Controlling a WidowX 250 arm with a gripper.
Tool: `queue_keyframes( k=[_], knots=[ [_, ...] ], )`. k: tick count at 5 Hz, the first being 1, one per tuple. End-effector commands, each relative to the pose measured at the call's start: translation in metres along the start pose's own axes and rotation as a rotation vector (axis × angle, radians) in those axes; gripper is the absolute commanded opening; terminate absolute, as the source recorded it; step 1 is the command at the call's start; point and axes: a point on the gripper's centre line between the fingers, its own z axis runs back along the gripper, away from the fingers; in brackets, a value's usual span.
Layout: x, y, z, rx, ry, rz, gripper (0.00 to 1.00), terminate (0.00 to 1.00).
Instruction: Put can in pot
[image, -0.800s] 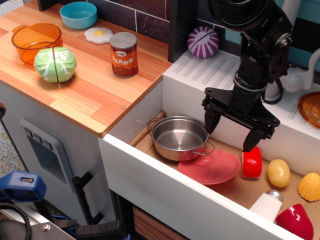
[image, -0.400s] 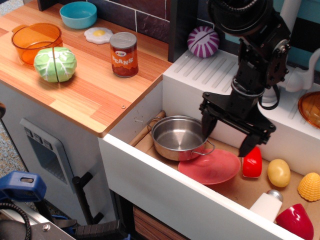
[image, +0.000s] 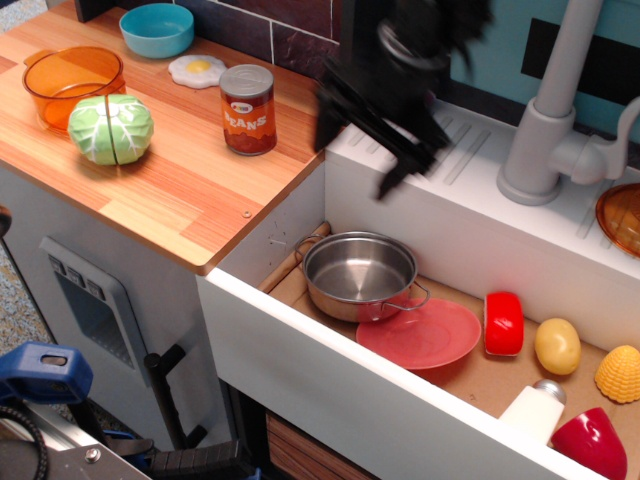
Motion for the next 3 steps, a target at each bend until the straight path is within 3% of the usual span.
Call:
queue_keyframes(
  k=[1, 3],
  knots=[
    [0.002, 0.071, 0.023, 0.068, -0.132, -0.007, 1.00, 0.00],
    [0.018, 0.103, 0.007, 0.084, -0.292, -0.006, 1.00, 0.00]
  ],
)
